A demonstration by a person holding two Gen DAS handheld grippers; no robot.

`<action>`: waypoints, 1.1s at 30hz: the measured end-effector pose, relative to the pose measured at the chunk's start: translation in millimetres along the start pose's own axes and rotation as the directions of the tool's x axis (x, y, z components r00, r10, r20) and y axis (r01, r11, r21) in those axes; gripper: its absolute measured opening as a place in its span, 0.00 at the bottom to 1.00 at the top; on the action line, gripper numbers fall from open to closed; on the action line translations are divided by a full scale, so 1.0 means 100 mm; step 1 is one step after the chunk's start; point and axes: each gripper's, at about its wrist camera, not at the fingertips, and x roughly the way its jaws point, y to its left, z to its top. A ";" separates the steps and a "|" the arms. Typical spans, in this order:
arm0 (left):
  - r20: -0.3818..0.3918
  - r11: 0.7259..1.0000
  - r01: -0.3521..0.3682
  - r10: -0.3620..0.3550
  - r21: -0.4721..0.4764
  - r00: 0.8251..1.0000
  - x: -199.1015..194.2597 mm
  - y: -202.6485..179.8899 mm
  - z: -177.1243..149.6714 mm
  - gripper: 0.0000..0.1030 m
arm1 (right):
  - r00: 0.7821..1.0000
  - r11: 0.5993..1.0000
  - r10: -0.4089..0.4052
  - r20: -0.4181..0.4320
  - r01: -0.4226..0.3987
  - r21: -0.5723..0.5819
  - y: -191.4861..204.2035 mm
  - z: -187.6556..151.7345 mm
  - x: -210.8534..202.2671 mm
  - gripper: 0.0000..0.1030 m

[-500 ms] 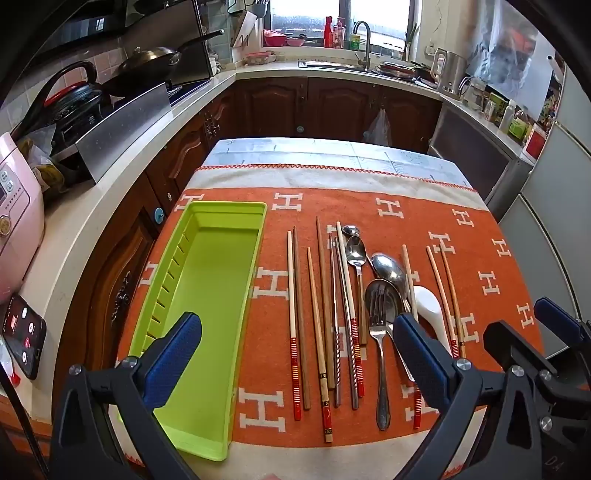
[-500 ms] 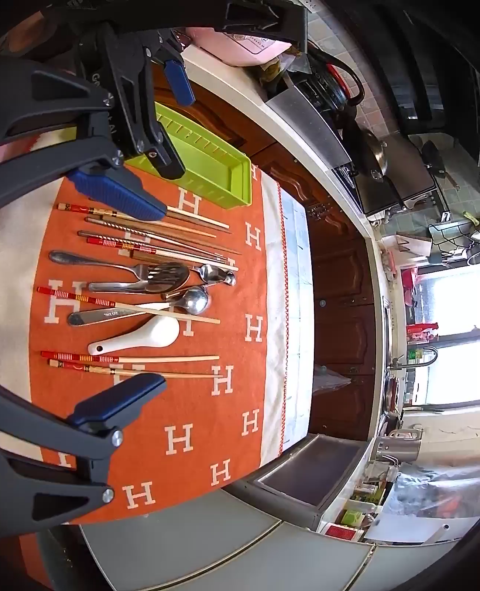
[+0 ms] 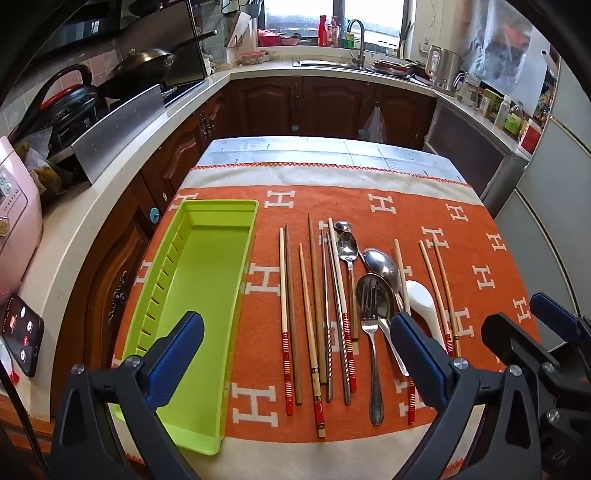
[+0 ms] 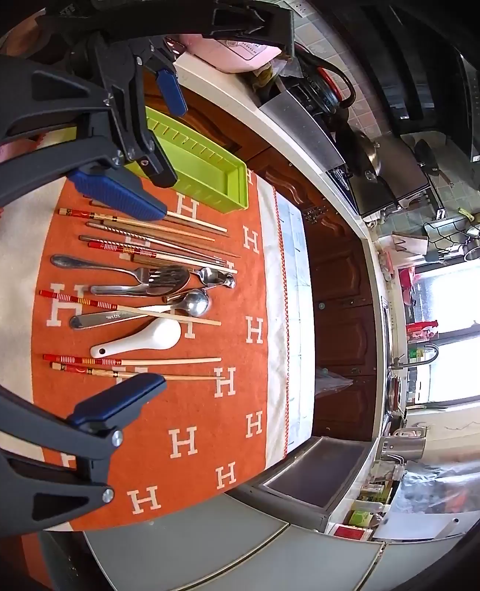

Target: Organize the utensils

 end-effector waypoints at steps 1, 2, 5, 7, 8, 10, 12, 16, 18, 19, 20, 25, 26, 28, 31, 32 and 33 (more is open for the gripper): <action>0.004 1.000 -0.003 0.003 0.000 1.000 -0.01 0.00 0.00 0.97 | 1.000 1.000 0.002 0.001 -0.002 0.002 0.00 0.00 0.00 0.83; 0.006 1.000 -0.005 0.005 0.003 1.000 -0.01 0.00 0.00 0.97 | 1.000 1.000 0.002 0.001 -0.002 0.002 0.00 0.00 -0.01 0.83; 0.004 1.000 0.001 -0.001 -0.006 1.000 -0.01 -0.01 -0.01 0.97 | 1.000 1.000 0.002 0.004 -0.003 0.002 0.00 -0.01 -0.01 0.83; 0.000 1.000 0.012 -0.012 -0.017 1.000 -0.01 -0.02 -0.02 0.97 | 1.000 1.000 0.006 0.012 -0.006 0.007 -0.03 -0.02 -0.02 0.83; -0.003 1.000 0.013 -0.013 -0.018 1.000 -0.01 -0.02 -0.02 0.97 | 1.000 1.000 0.004 0.013 -0.004 0.007 -0.03 -0.02 -0.03 0.83; 0.001 1.000 0.005 -0.005 -0.014 1.000 -0.02 -0.03 -0.03 0.97 | 1.000 1.000 0.003 0.014 -0.003 0.006 -0.02 -0.01 -0.05 0.83; 0.007 1.000 -0.002 0.002 -0.009 1.000 -0.04 -0.04 -0.03 0.97 | 1.000 1.000 0.007 0.014 -0.007 0.008 -0.02 -0.01 -0.06 0.83; 0.020 1.000 -0.005 0.005 -0.007 1.000 -0.08 -0.04 -0.04 0.97 | 1.000 1.000 0.009 0.021 -0.009 0.009 -0.03 -0.03 -0.08 0.83; 0.024 1.000 -0.006 0.006 -0.011 1.000 -0.10 -0.03 -0.04 0.97 | 1.000 1.000 0.009 0.023 -0.010 0.010 -0.04 -0.03 -0.10 0.83; 0.026 1.000 -0.007 0.008 -0.013 1.000 -0.11 -0.03 -0.05 0.97 | 1.000 1.000 0.010 0.023 -0.010 0.010 -0.04 -0.03 -0.10 0.83; 0.026 1.000 -0.009 0.010 -0.016 1.000 -0.12 -0.03 -0.05 0.97 | 1.000 1.000 0.011 0.024 -0.011 0.011 -0.04 -0.03 -0.11 0.82; 0.037 1.000 -0.017 0.018 -0.026 0.999 -0.15 -0.01 -0.06 0.97 | 1.000 1.000 0.012 0.024 -0.013 0.012 -0.04 -0.03 -0.11 0.82; 0.040 0.999 -0.019 0.020 -0.028 0.999 -0.16 -0.01 -0.06 0.97 | 1.000 1.000 0.012 0.025 -0.012 0.011 -0.04 -0.03 -0.11 0.82; 0.045 0.999 -0.026 0.028 -0.032 0.999 -0.18 -0.01 -0.07 0.97 | 0.999 1.000 0.012 0.030 -0.013 0.011 -0.04 -0.04 -0.13 0.82; 0.042 1.000 -0.009 0.010 -0.030 0.999 -0.19 0.00 -0.07 0.97 | 0.999 1.000 0.013 0.036 -0.014 0.010 -0.04 -0.05 -0.17 0.82; 0.041 1.000 -0.005 0.006 -0.029 0.999 -0.20 0.00 -0.06 0.97 | 0.999 1.000 0.014 0.037 -0.014 0.009 -0.04 -0.06 -0.18 0.82; 0.042 1.000 0.000 0.002 -0.028 0.999 -0.21 0.00 -0.07 0.97 | 0.999 1.000 0.015 0.039 -0.015 0.009 -0.04 -0.06 -0.19 0.82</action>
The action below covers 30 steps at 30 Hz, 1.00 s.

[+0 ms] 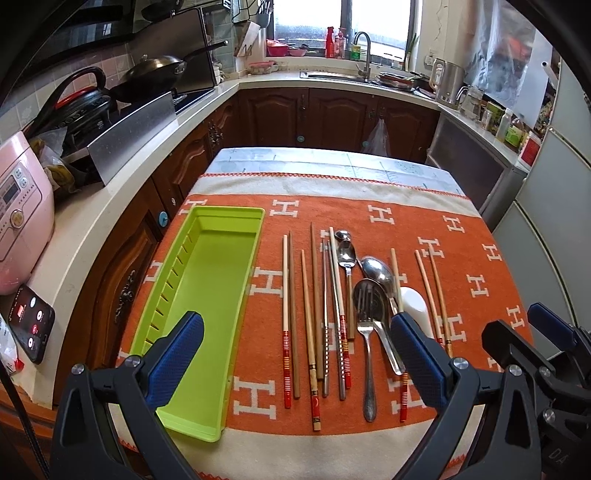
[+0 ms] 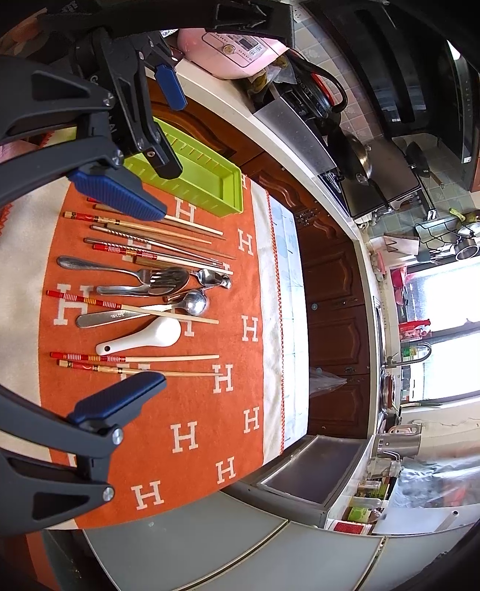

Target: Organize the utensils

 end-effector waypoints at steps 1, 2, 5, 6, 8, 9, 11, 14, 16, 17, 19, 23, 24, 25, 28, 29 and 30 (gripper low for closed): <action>0.000 1.000 0.001 -0.001 0.003 1.000 -0.01 -0.01 0.00 0.97 | 1.000 1.000 0.000 0.001 0.000 -0.001 0.00 0.00 0.00 0.82; -0.005 1.000 0.001 -0.001 0.013 1.000 -0.01 -0.02 0.00 0.97 | 1.000 1.000 0.000 0.003 0.000 -0.001 0.00 0.00 -0.01 0.82; -0.014 0.999 -0.002 0.003 0.033 1.000 -0.02 -0.06 -0.02 0.97 | 1.000 1.000 -0.002 0.010 0.002 -0.002 -0.02 0.01 -0.03 0.82; -0.017 0.999 -0.006 0.007 0.035 1.000 -0.02 -0.07 -0.02 0.97 | 1.000 1.000 -0.003 0.012 0.003 -0.001 -0.02 0.01 -0.04 0.82; -0.024 0.999 0.002 -0.001 0.032 1.000 -0.02 -0.06 -0.01 0.97 | 1.000 1.000 -0.003 0.016 0.003 -0.001 -0.03 0.02 -0.05 0.82; -0.027 1.000 0.004 -0.003 0.028 1.000 -0.02 -0.05 -0.01 0.97 | 1.000 1.000 -0.004 0.017 0.004 -0.001 -0.04 0.02 -0.05 0.82; -0.033 1.000 0.000 0.001 0.017 0.999 -0.02 -0.03 0.00 0.97 | 1.000 1.000 -0.001 0.017 0.001 0.001 -0.06 0.02 -0.05 0.82; -0.034 1.000 -0.004 0.004 -0.001 0.999 -0.01 0.02 0.01 0.97 | 1.000 1.000 0.000 0.019 0.000 0.003 -0.06 0.03 -0.06 0.81; -0.033 1.000 -0.010 0.009 -0.015 0.999 -0.01 0.06 0.03 0.97 | 1.000 1.000 0.001 0.023 -0.001 0.001 -0.08 0.05 -0.08 0.81; -0.032 1.000 -0.014 0.013 -0.021 0.999 -0.02 0.08 0.04 0.97 | 1.000 1.000 0.004 0.025 -0.004 0.000 -0.09 0.07 -0.09 0.81; -0.030 0.999 -0.015 0.014 -0.032 0.999 -0.03 0.14 0.07 0.97 | 1.000 1.000 0.010 0.025 -0.010 0.000 -0.12 0.09 -0.11 0.80; -0.026 0.999 -0.025 0.024 -0.024 0.999 -0.04 0.19 0.14 0.97 | 1.000 1.000 0.008 0.016 -0.008 -0.008 -0.20 0.13 -0.11 0.76; -0.026 1.000 -0.023 0.022 -0.018 0.999 -0.04 0.20 0.16 0.97 | 1.000 1.000 0.012 0.008 -0.012 -0.010 -0.22 0.14 -0.10 0.75; -0.026 1.000 -0.019 0.018 -0.015 0.999 -0.03 0.20 0.17 0.97 | 1.000 1.000 0.016 0.000 -0.016 -0.009 -0.23 0.16 -0.09 0.71; -0.016 1.000 -0.014 0.014 -0.014 1.000 -0.02 0.24 0.22 0.97 | 1.000 1.000 0.025 -0.017 -0.025 0.000 -0.31 0.22 -0.05 0.68; -0.013 1.000 -0.022 0.022 -0.010 1.000 -0.02 0.25 0.24 0.97 | 1.000 1.000 0.022 -0.018 -0.022 0.001 -0.33 0.23 -0.05 0.68; -0.011 1.000 -0.027 0.027 -0.006 1.000 -0.01 0.25 0.24 0.97 | 1.000 1.000 0.018 -0.020 -0.018 0.004 -0.36 0.25 -0.04 0.68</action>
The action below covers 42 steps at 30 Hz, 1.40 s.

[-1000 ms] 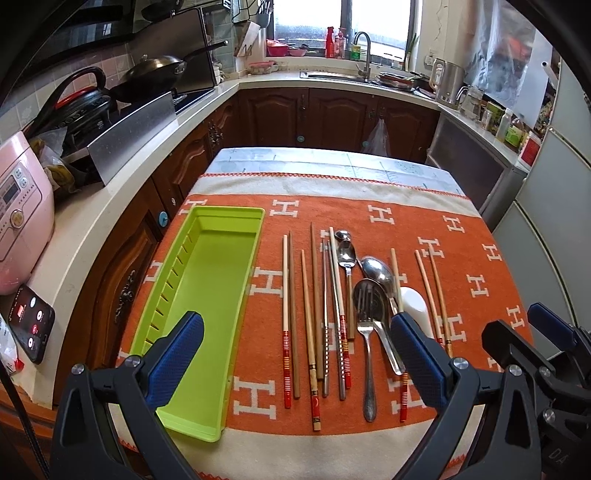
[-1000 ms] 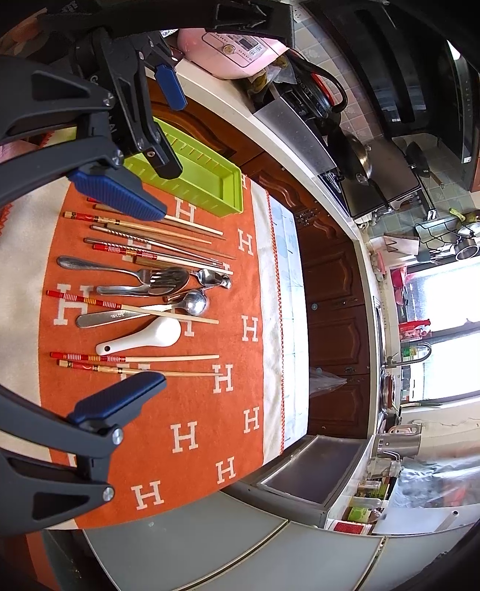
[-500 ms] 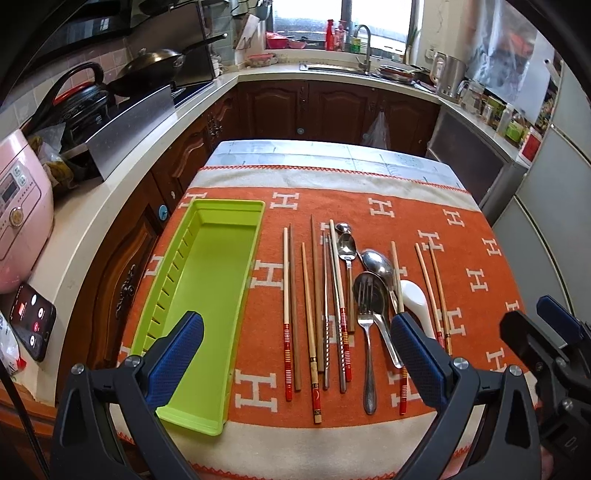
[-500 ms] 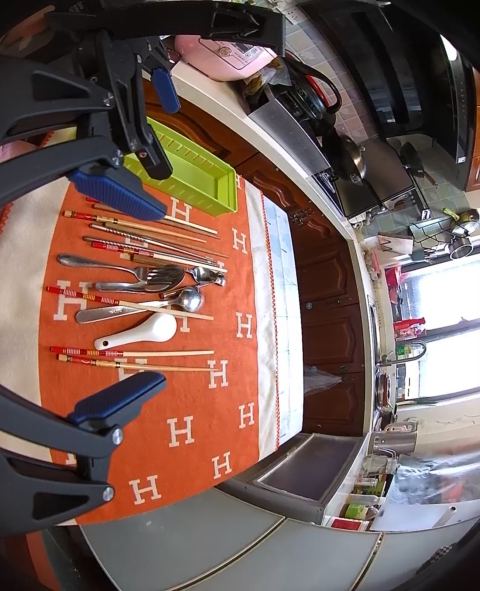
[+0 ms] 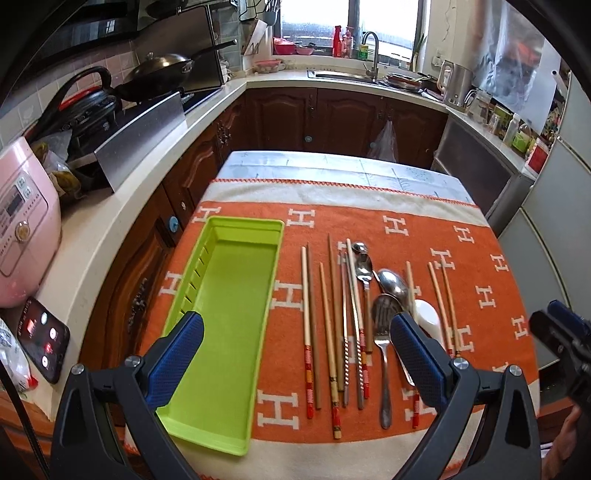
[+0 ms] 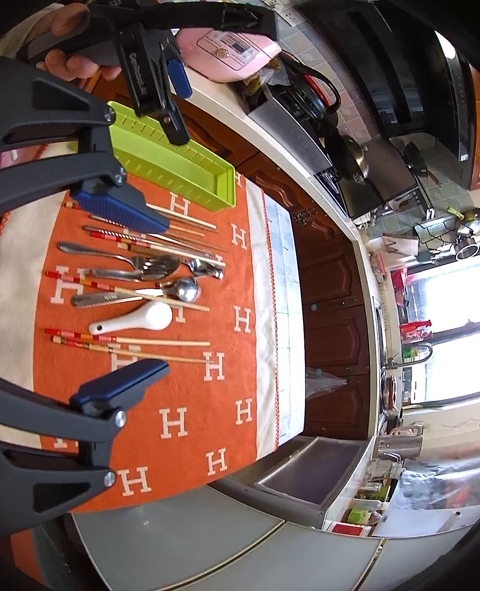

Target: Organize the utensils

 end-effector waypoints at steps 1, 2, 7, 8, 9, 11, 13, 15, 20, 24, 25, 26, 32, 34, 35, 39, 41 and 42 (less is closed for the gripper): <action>0.002 1.000 -0.002 0.002 0.005 1.000 0.01 0.00 0.01 0.97 | 1.000 1.000 -0.002 -0.004 0.002 0.005 -0.05 0.03 0.02 0.66; 0.003 1.000 -0.001 0.001 0.011 1.000 0.02 -0.01 0.02 0.96 | 1.000 1.000 -0.003 -0.006 0.003 0.008 -0.07 0.03 0.02 0.64; -0.028 0.997 0.063 -0.062 0.037 0.998 0.13 -0.17 0.07 0.87 | 0.999 0.999 -0.014 -0.047 0.016 0.040 -0.27 0.11 0.17 0.53; -0.032 0.996 0.073 -0.072 0.043 0.997 0.15 -0.22 0.08 0.83 | 0.998 0.999 -0.009 -0.059 0.012 0.047 -0.31 0.12 0.21 0.48; -0.035 0.995 0.084 -0.082 0.054 0.996 0.18 -0.29 0.09 0.79 | 0.997 0.999 -0.003 -0.072 0.007 0.052 -0.35 0.12 0.26 0.46; -0.041 0.991 0.107 -0.104 0.083 0.994 0.24 -0.43 0.11 0.70 | 0.995 0.998 0.004 -0.098 0.002 0.066 -0.41 0.12 0.36 0.38; -0.057 0.984 0.135 -0.129 0.115 0.990 0.33 -0.62 0.11 0.64 | 0.991 0.997 0.015 -0.130 -0.005 0.075 -0.47 0.11 0.49 0.33; -0.080 0.977 0.166 -0.156 0.137 0.985 0.48 -0.82 0.09 0.54 | 0.986 0.997 0.016 -0.166 -0.003 0.080 -0.53 0.08 0.64 0.26; -0.193 0.958 0.260 -0.234 0.121 0.953 0.98 -1.15 0.02 0.11 | 0.966 0.997 0.023 -0.256 -0.003 0.080 -0.63 -0.08 1.02 0.17; -0.230 0.951 0.291 -0.261 0.106 0.937 1.26 -1.27 -0.06 0.10 | 0.946 0.996 0.034 -0.322 -0.006 0.085 -0.69 -0.26 1.31 0.17; -0.230 0.951 0.291 -0.261 0.105 0.938 1.29 -1.28 -0.08 0.10 | 0.943 0.996 0.033 -0.331 -0.005 0.085 -0.69 -0.29 1.36 0.17; -0.232 0.951 0.289 -0.259 0.106 0.938 1.33 -1.29 -0.10 0.10 | 0.939 0.996 0.032 -0.343 -0.003 0.084 -0.71 -0.31 1.42 0.17; -0.249 0.954 0.279 -0.245 0.114 0.937 1.44 -1.35 -0.15 0.10 | 0.937 1.000 -0.003 -0.348 0.013 0.027 -0.68 -0.40 1.59 0.17; -0.260 0.952 0.286 -0.250 0.110 0.933 1.46 -1.36 -0.14 0.10 | 0.941 1.000 -0.029 -0.336 0.027 -0.012 -0.62 -0.40 1.59 0.16; -0.265 0.951 0.288 -0.251 0.111 0.931 1.46 -1.37 -0.14 0.10 | 0.945 0.999 -0.045 -0.324 0.036 -0.032 -0.60 -0.40 1.59 0.16; -0.279 0.947 0.298 -0.256 0.120 0.925 1.48 -1.45 -0.14 0.11 | 0.952 0.989 -0.115 -0.282 0.083 -0.122 -0.50 -0.45 1.58 0.10; -0.283 0.944 0.307 -0.263 0.123 0.922 1.47 -1.49 -0.14 0.11 | 0.953 0.991 -0.108 -0.283 0.082 -0.102 -0.55 -0.45 1.55 0.07; -0.284 0.942 0.311 -0.266 0.127 0.921 1.47 -1.51 -0.14 0.11 | 0.953 0.994 -0.093 -0.287 0.075 -0.074 -0.59 -0.45 1.54 0.06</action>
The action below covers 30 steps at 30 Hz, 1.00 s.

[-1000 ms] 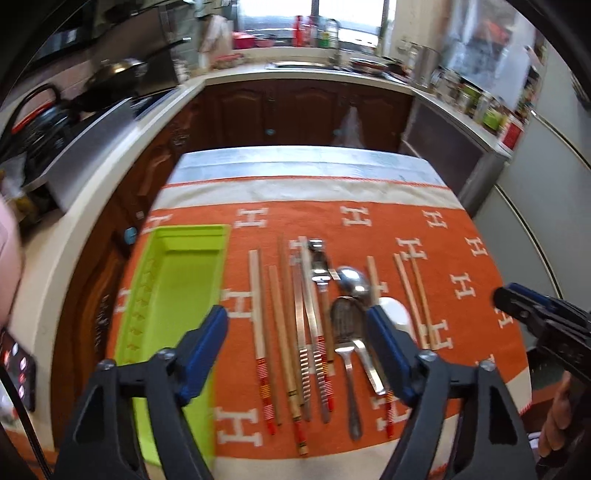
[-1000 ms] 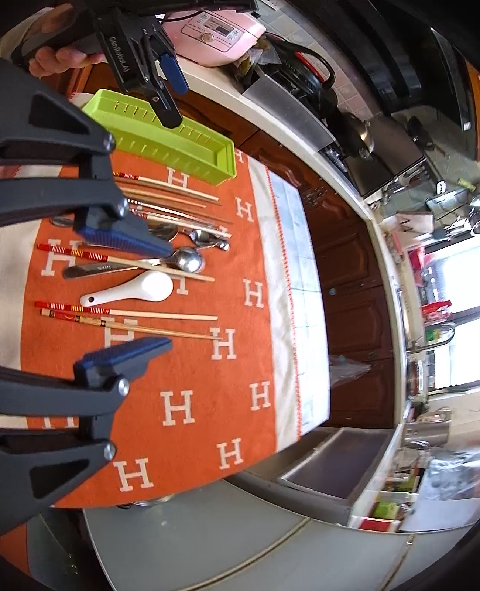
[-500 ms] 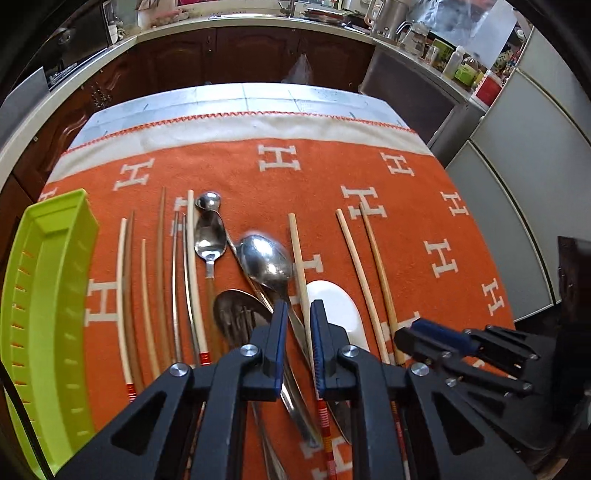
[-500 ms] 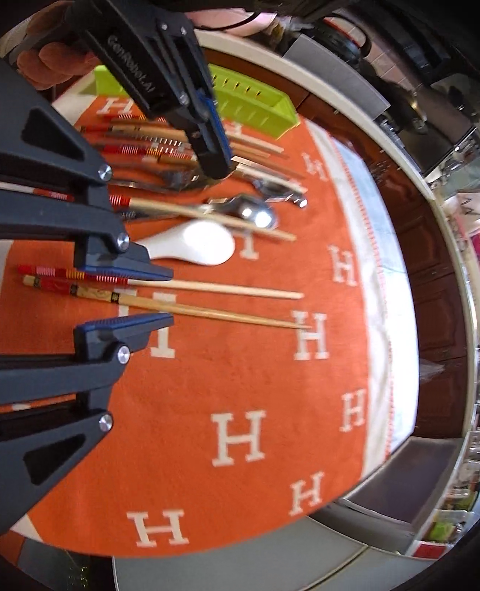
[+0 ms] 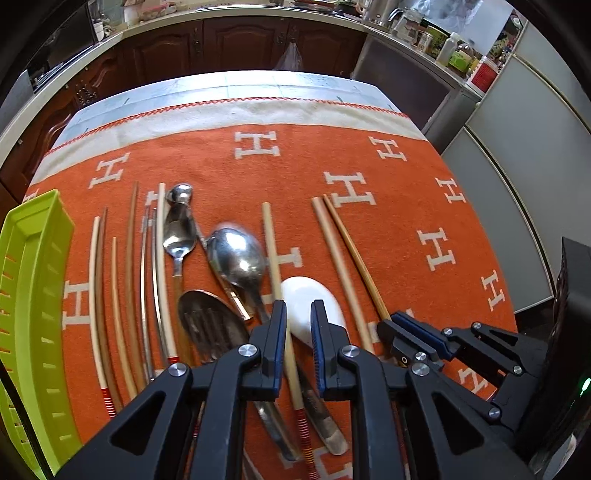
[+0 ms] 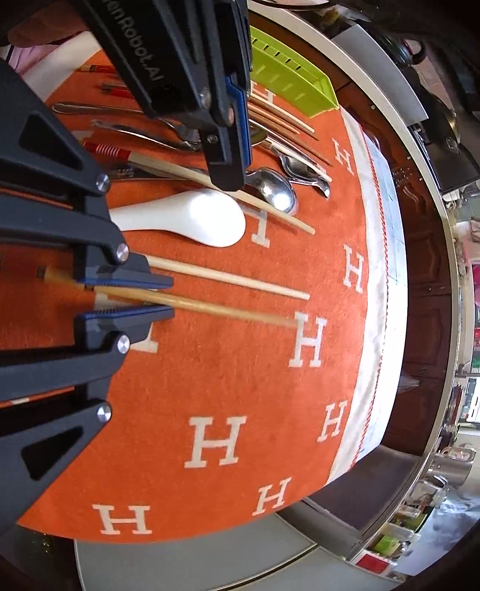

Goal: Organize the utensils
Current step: 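Grasp a red-striped wooden chopstick with the left tool while the right tool grasps another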

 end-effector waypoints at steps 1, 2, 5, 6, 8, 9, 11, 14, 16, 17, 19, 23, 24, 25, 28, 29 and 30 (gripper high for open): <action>0.000 1.000 0.003 -0.003 0.007 1.000 0.00 -0.02 0.00 0.11 | 1.000 0.999 0.026 -0.002 -0.026 0.039 -0.07 -0.01 -0.02 0.06; -0.003 1.000 0.007 -0.007 0.013 1.000 0.00 -0.05 0.01 0.11 | 0.999 0.996 0.049 -0.001 -0.048 0.076 -0.14 -0.02 -0.04 0.06; -0.022 0.999 0.033 -0.032 0.023 0.999 0.04 -0.16 0.02 0.11 | 0.996 0.979 0.094 0.011 -0.094 0.179 -0.35 -0.07 -0.09 0.06; -0.028 0.999 0.039 -0.038 0.023 0.999 0.06 -0.18 0.02 0.11 | 0.994 0.973 0.105 0.019 -0.107 0.206 -0.41 -0.09 -0.11 0.06; -0.039 0.998 0.053 -0.052 0.027 0.998 0.09 -0.26 0.03 0.11 | 0.991 0.959 0.126 0.038 -0.131 0.253 -0.54 -0.14 -0.17 0.06; -0.044 0.998 0.052 -0.050 0.029 0.998 0.12 -0.30 0.03 0.11 | 0.989 0.952 0.136 0.051 -0.145 0.269 -0.59 -0.16 -0.21 0.06; -0.061 0.999 0.037 -0.034 0.036 0.998 0.18 -0.38 0.01 0.11 | 0.988 0.947 0.145 0.061 -0.157 0.280 -0.60 -0.16 -0.22 0.06; -0.102 0.999 0.012 -0.008 0.040 0.995 0.30 -0.48 -0.03 0.11 | 0.986 0.944 0.154 0.068 -0.167 0.286 -0.62 -0.16 -0.24 0.06; -0.116 0.999 -0.001 0.006 0.046 0.993 0.36 -0.54 -0.06 0.12 | 0.985 0.942 0.155 0.073 -0.169 0.290 -0.60 -0.14 -0.24 0.06; -0.116 0.999 -0.012 0.018 0.051 0.993 0.38 -0.57 -0.07 0.13 | 0.985 0.940 0.155 0.074 -0.170 0.295 -0.61 -0.14 -0.25 0.06; -0.100 0.997 -0.043 0.050 0.066 0.994 0.39 -0.64 -0.08 0.15 | 0.984 0.935 0.160 0.076 -0.176 0.308 -0.62 -0.13 -0.23 0.06; -0.094 0.995 -0.079 0.084 0.063 0.992 0.41 -0.72 -0.06 0.18 | 0.985 0.927 0.153 0.079 -0.171 0.335 -0.71 -0.15 -0.24 0.07; -0.090 0.994 -0.086 0.092 0.067 0.992 0.42 -0.74 -0.06 0.18 | 0.985 0.924 0.152 0.078 -0.170 0.342 -0.74 -0.15 -0.23 0.07; -0.086 0.993 -0.092 0.098 0.069 0.991 0.43 -0.76 -0.05 0.18 | 0.986 0.923 0.150 0.079 -0.168 0.346 -0.75 -0.16 -0.24 0.07; -0.075 0.992 -0.100 0.105 0.071 0.992 0.46 -0.82 -0.04 0.18 | 0.987 0.923 0.135 0.085 -0.156 0.352 -0.78 -0.17 -0.27 0.07; -0.072 0.992 -0.103 0.108 0.069 0.992 0.47 -0.85 -0.03 0.18 | 0.988 0.923 0.126 0.086 -0.148 0.354 -0.80 -0.17 -0.28 0.07; -0.073 0.993 -0.099 0.104 0.067 0.992 0.47 -0.85 -0.03 0.18 | 0.989 0.923 0.118 0.089 -0.142 0.358 -0.81 -0.17 -0.29 0.07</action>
